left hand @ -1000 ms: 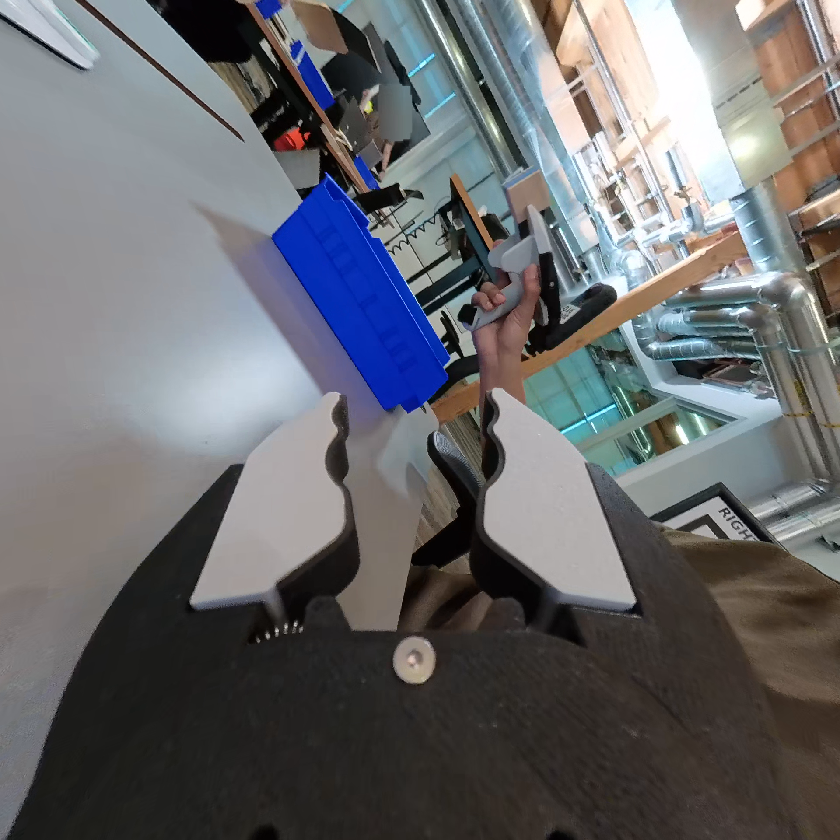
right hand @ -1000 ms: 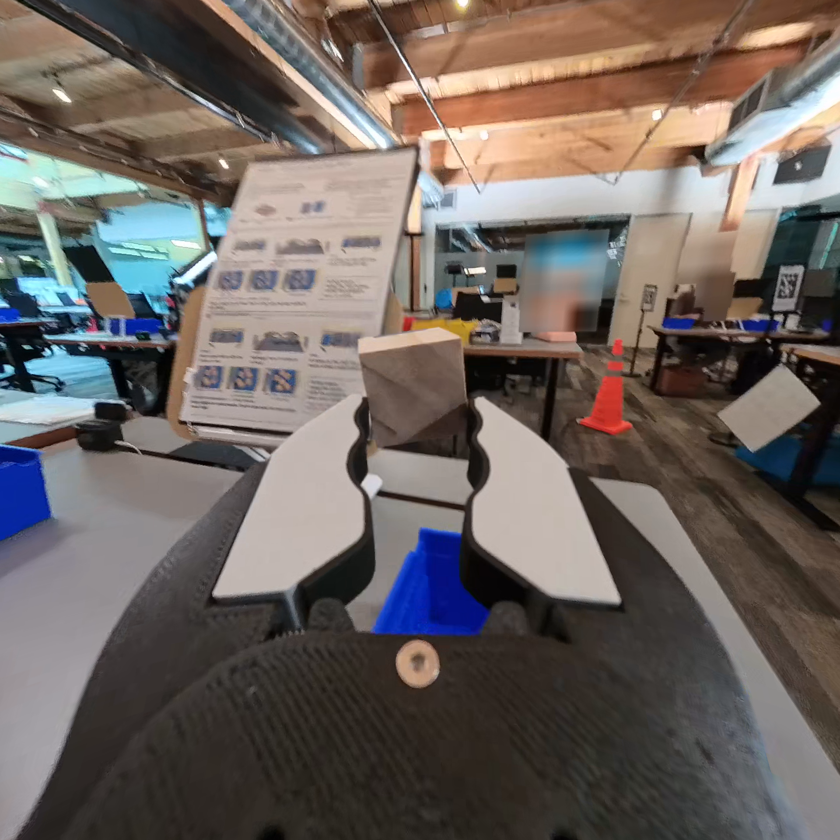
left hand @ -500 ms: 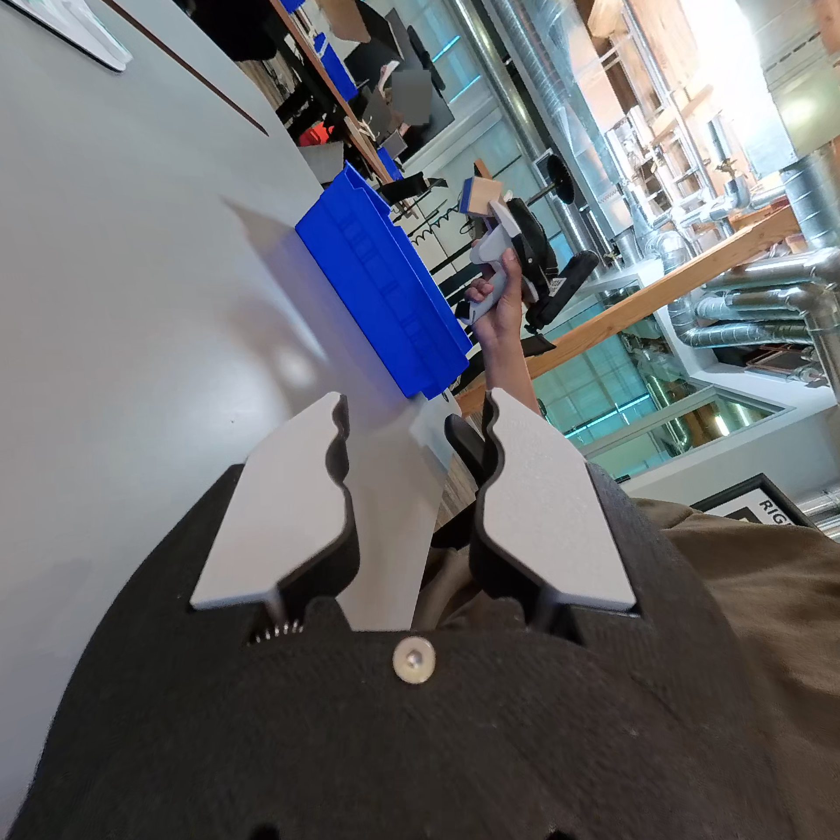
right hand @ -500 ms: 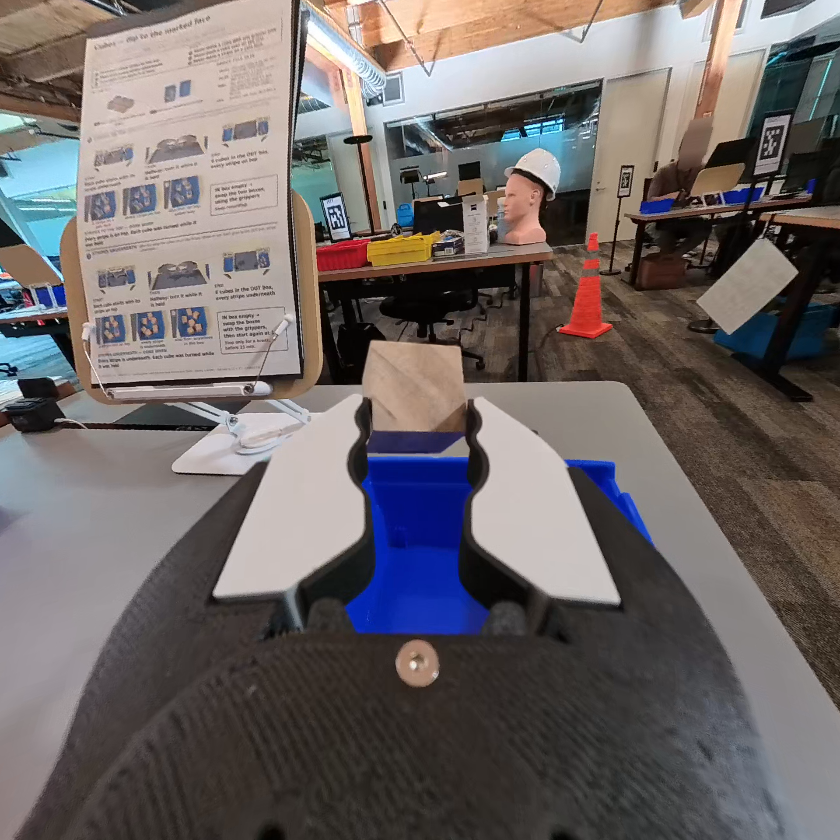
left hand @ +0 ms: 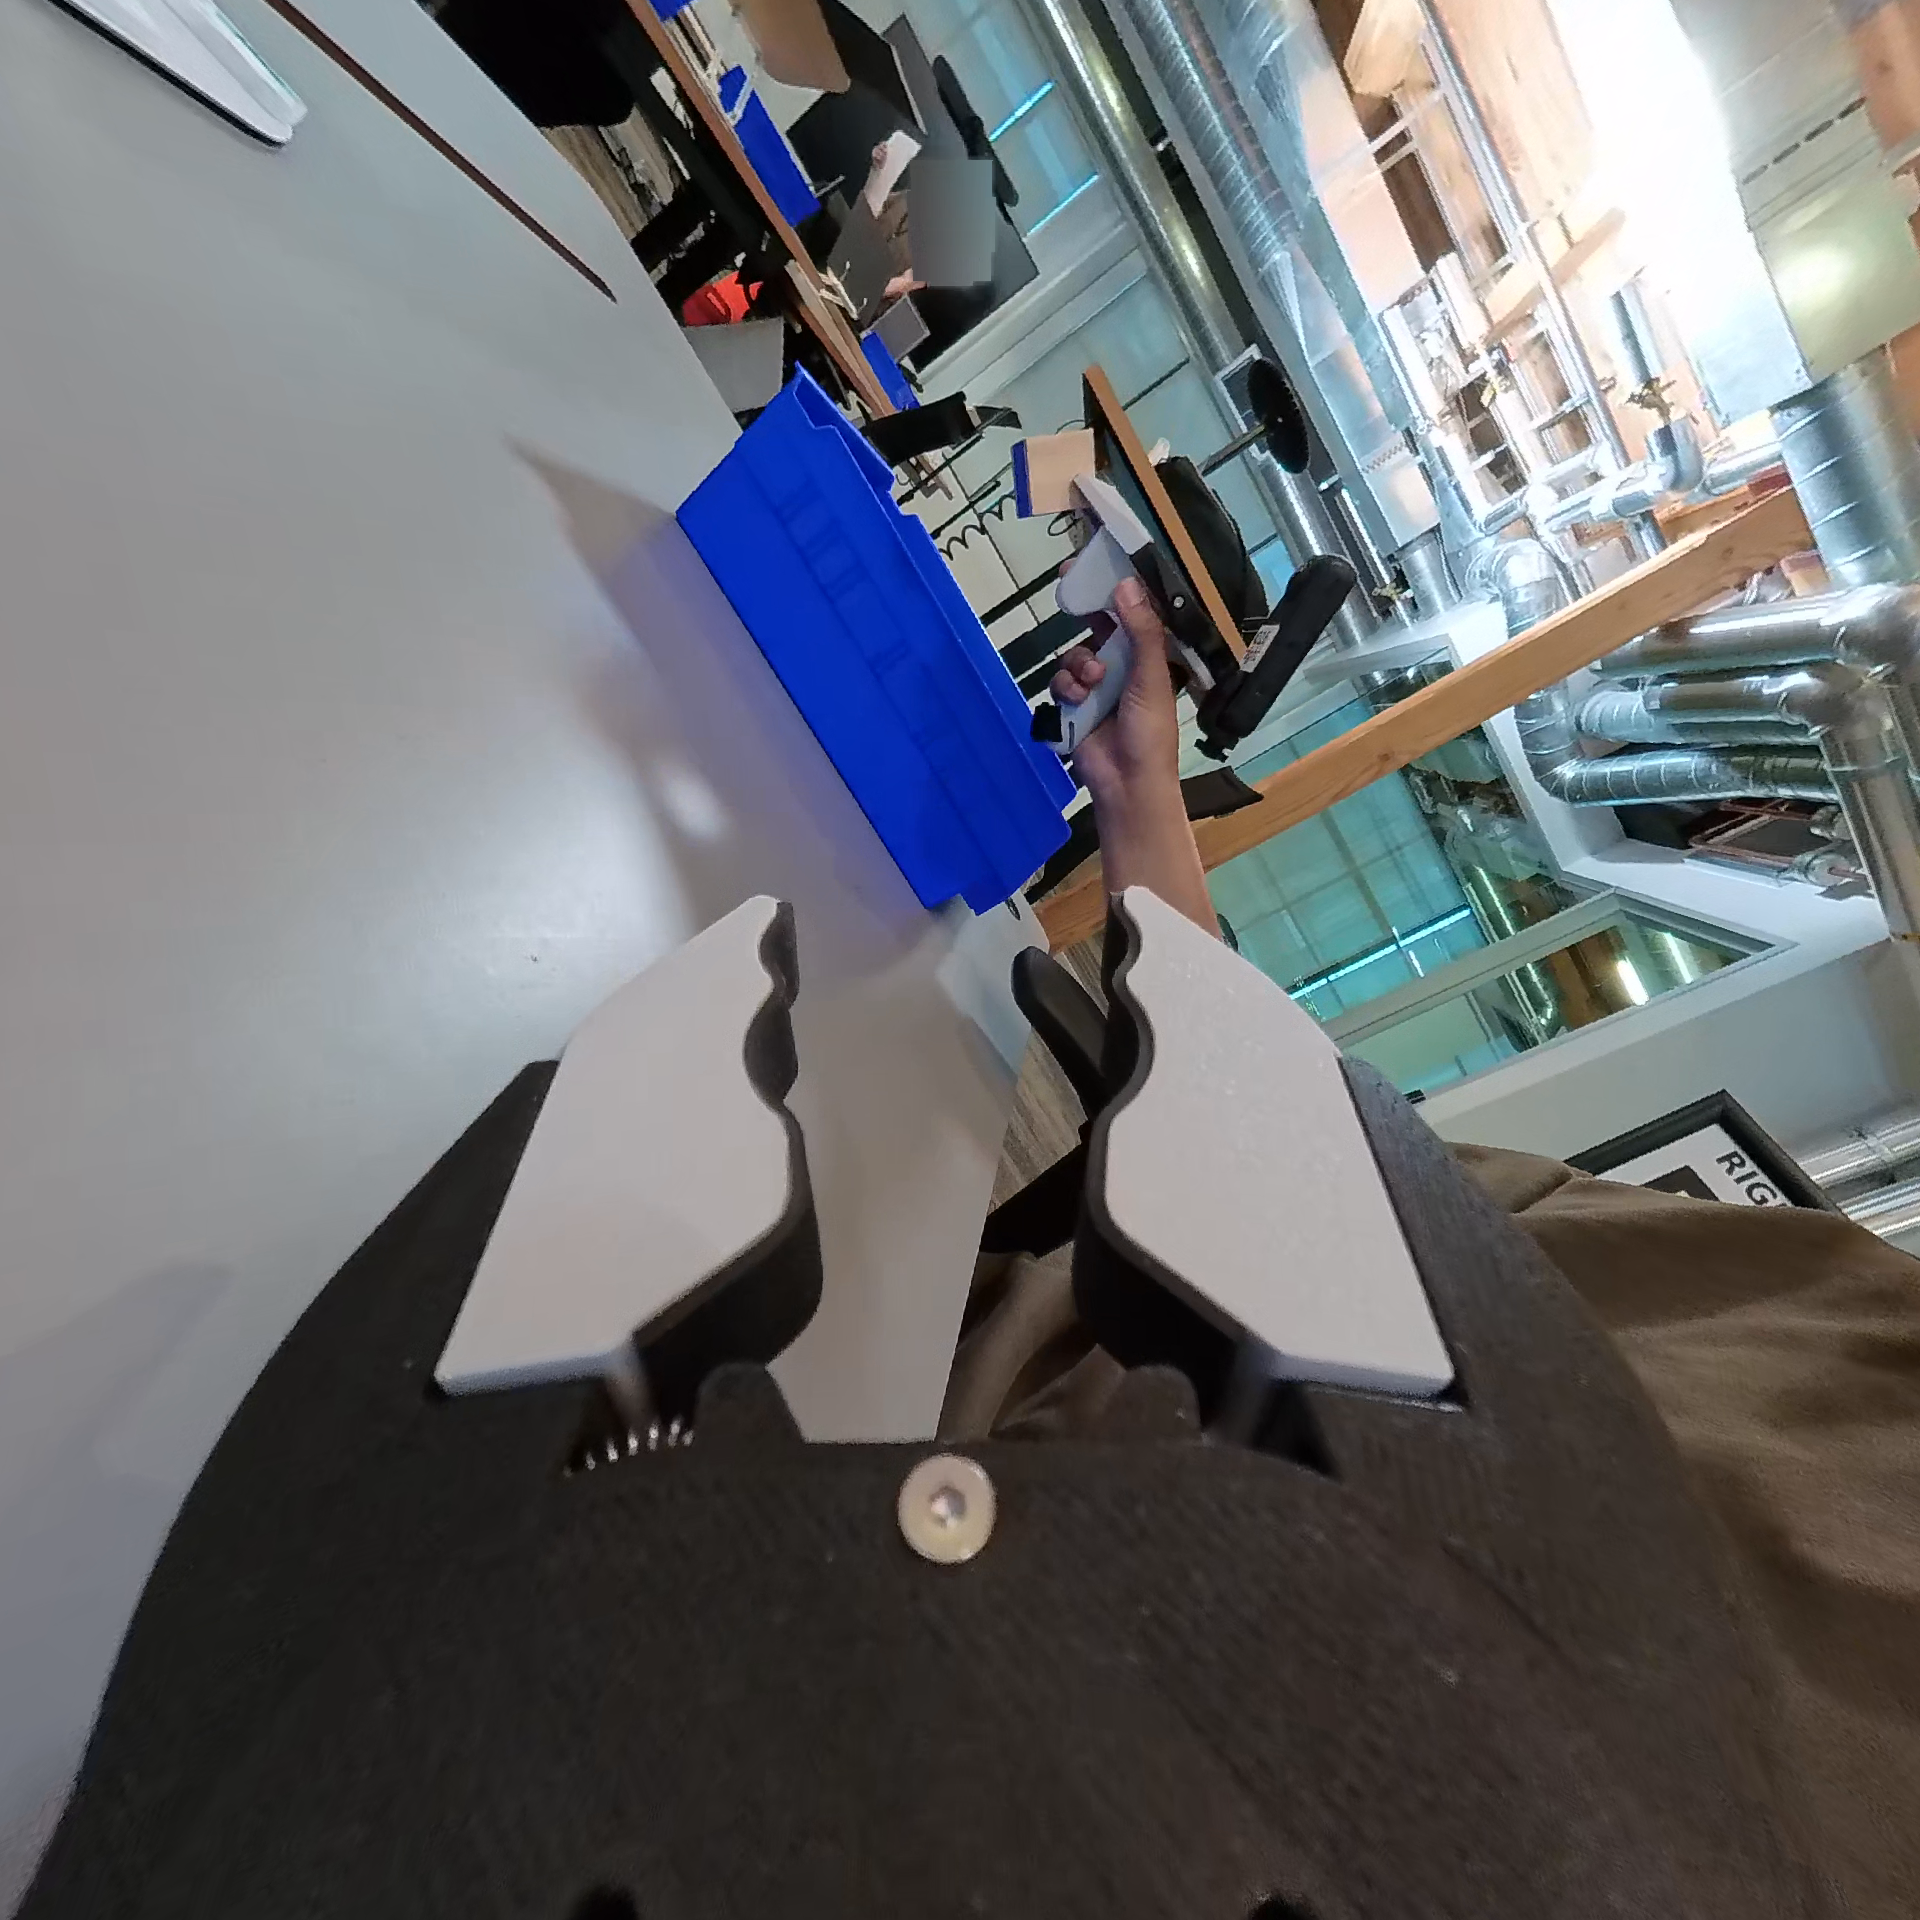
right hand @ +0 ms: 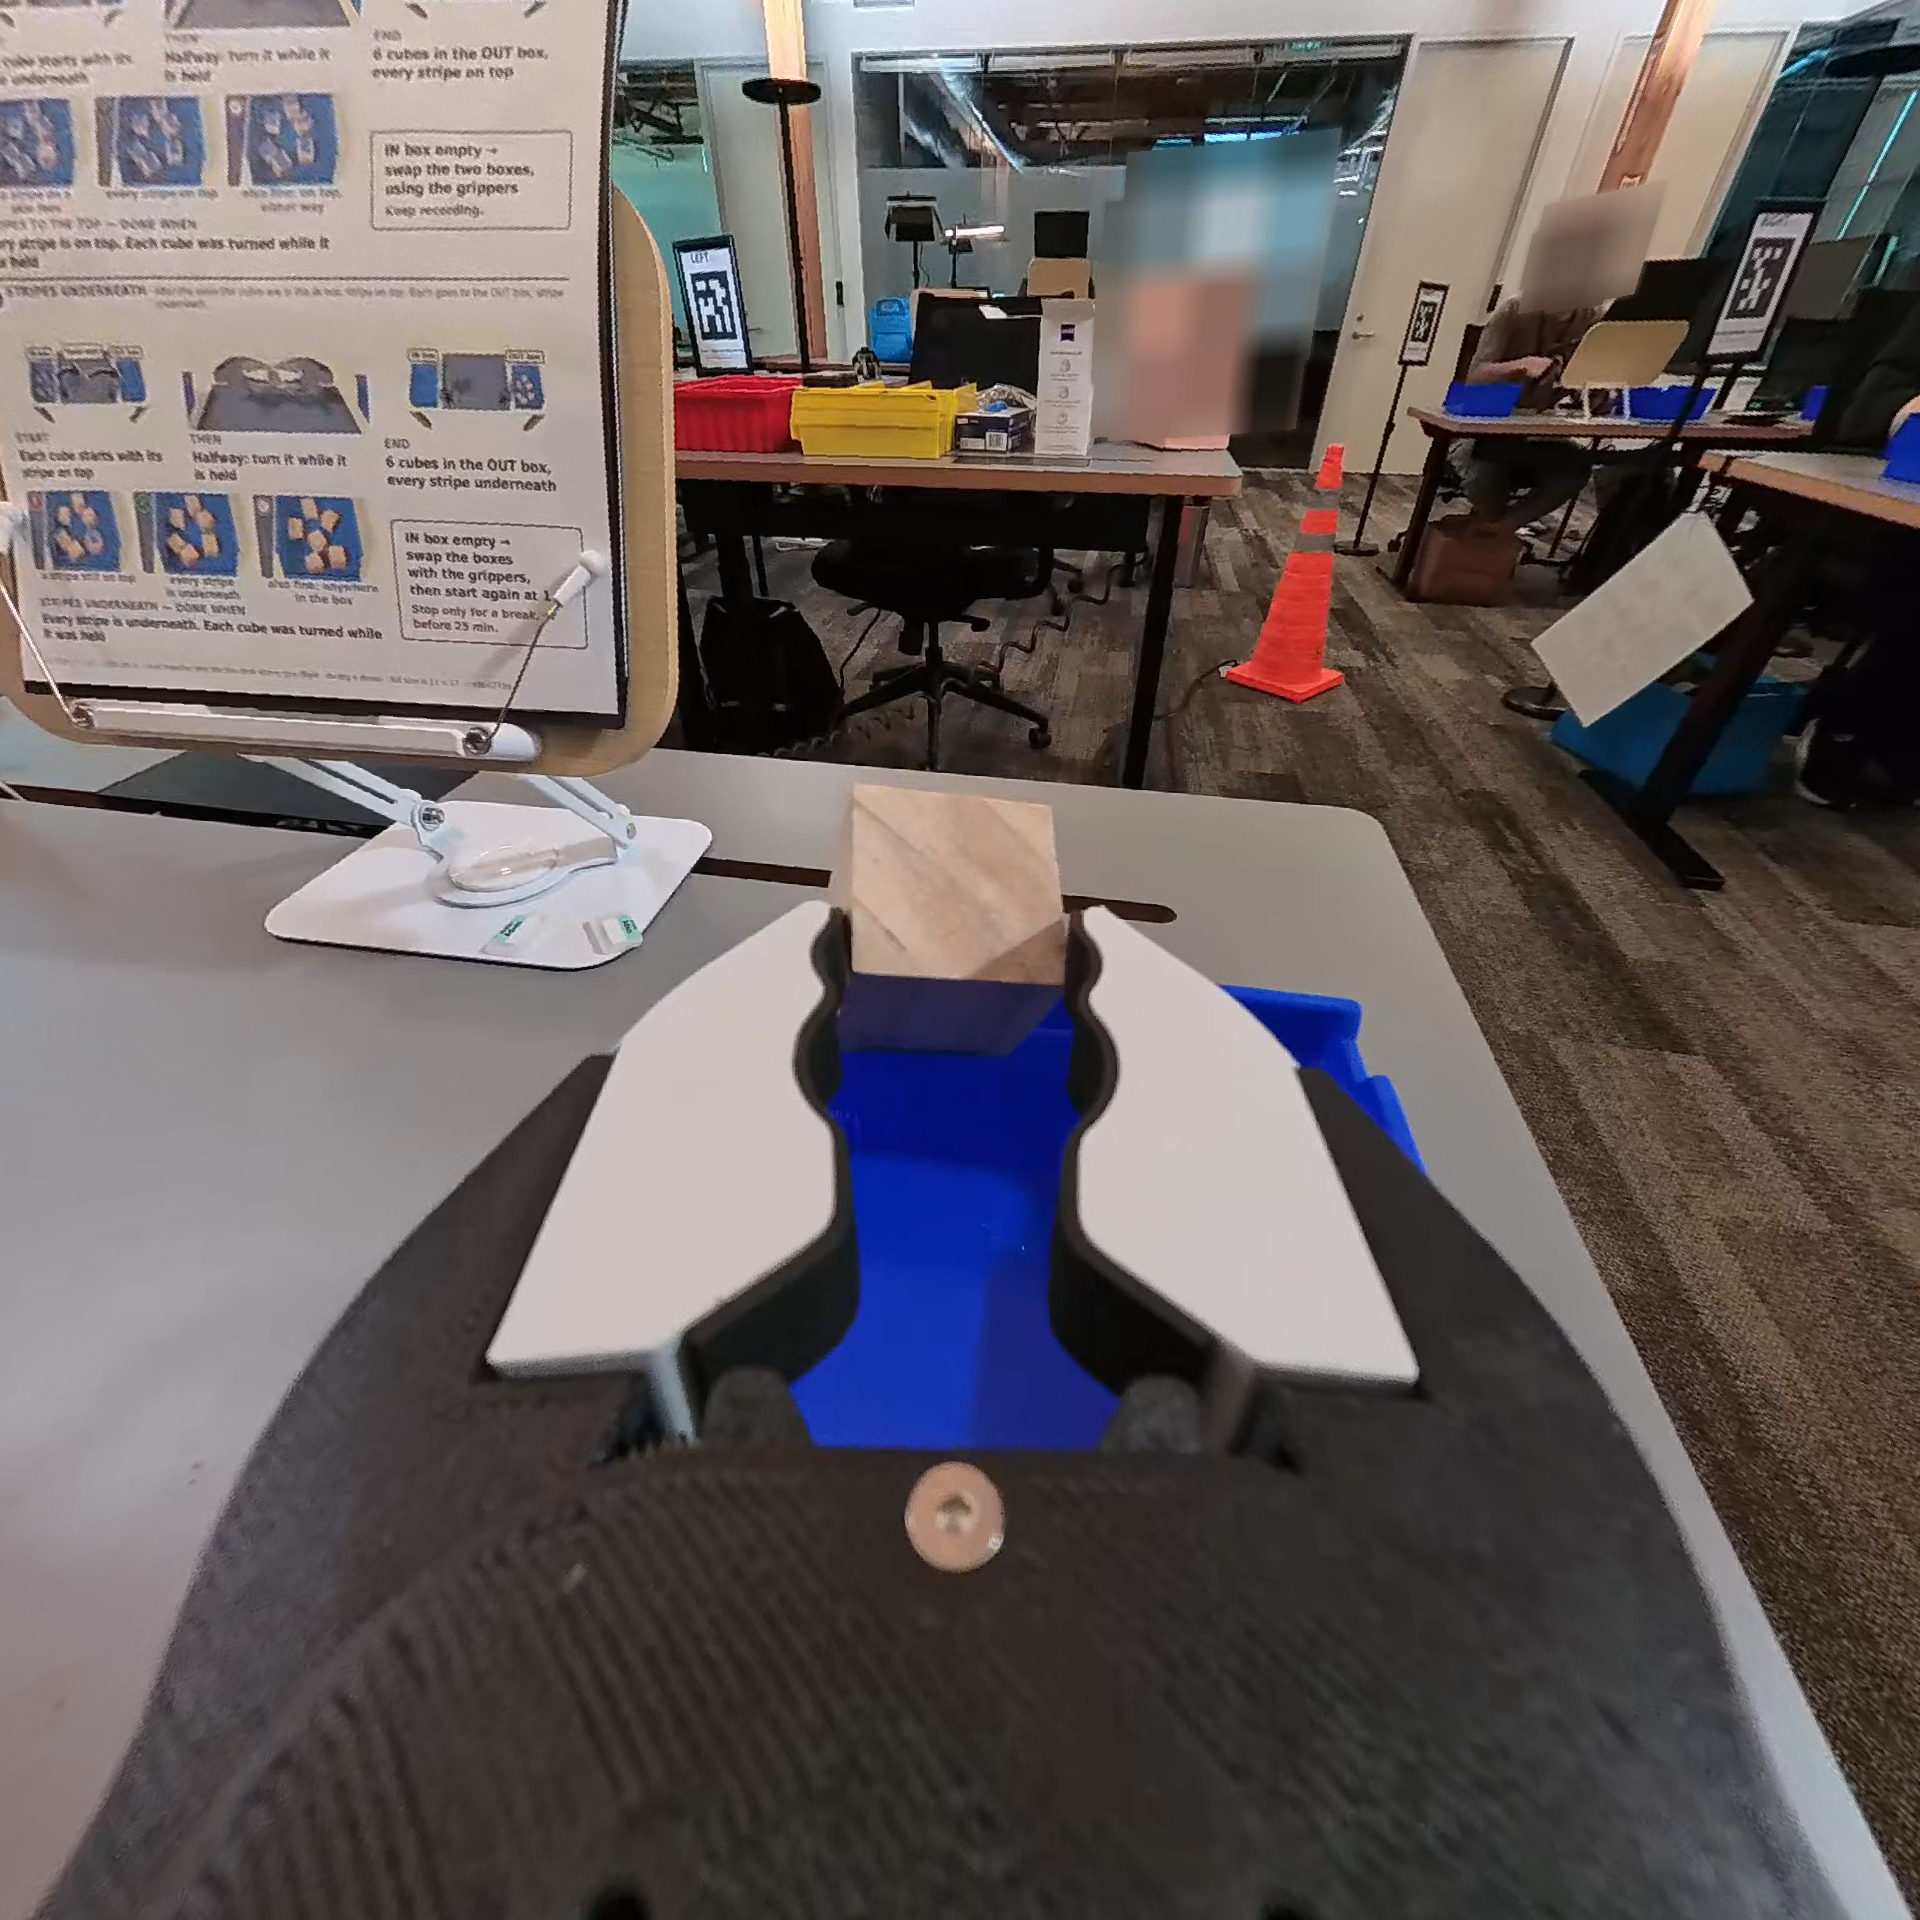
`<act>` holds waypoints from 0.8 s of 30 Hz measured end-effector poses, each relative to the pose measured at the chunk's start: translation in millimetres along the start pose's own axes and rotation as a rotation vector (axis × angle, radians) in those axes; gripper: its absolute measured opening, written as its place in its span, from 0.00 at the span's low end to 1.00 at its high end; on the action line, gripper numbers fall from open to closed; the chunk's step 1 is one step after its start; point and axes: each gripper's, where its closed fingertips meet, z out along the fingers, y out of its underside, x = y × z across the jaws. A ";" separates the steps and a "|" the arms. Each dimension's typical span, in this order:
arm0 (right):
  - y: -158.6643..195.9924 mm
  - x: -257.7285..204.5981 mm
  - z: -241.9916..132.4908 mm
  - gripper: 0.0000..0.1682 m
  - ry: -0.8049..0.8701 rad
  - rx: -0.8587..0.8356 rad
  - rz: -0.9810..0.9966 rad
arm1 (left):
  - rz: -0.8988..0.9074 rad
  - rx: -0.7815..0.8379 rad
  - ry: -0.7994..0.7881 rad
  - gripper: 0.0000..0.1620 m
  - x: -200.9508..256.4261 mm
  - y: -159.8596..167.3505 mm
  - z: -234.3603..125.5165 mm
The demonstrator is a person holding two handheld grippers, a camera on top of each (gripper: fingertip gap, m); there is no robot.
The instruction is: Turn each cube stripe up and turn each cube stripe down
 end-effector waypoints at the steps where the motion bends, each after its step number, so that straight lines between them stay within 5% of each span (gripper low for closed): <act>1: -0.3 -0.4 -0.1 0.25 -0.002 0.000 0.001 | 0.002 -0.003 -0.001 0.35 0.0 0.5 0.4; 24: -15.4 2.8 -9.5 0.25 -0.047 0.059 0.119 | 0.030 -0.058 -0.018 0.36 -0.7 10.4 5.7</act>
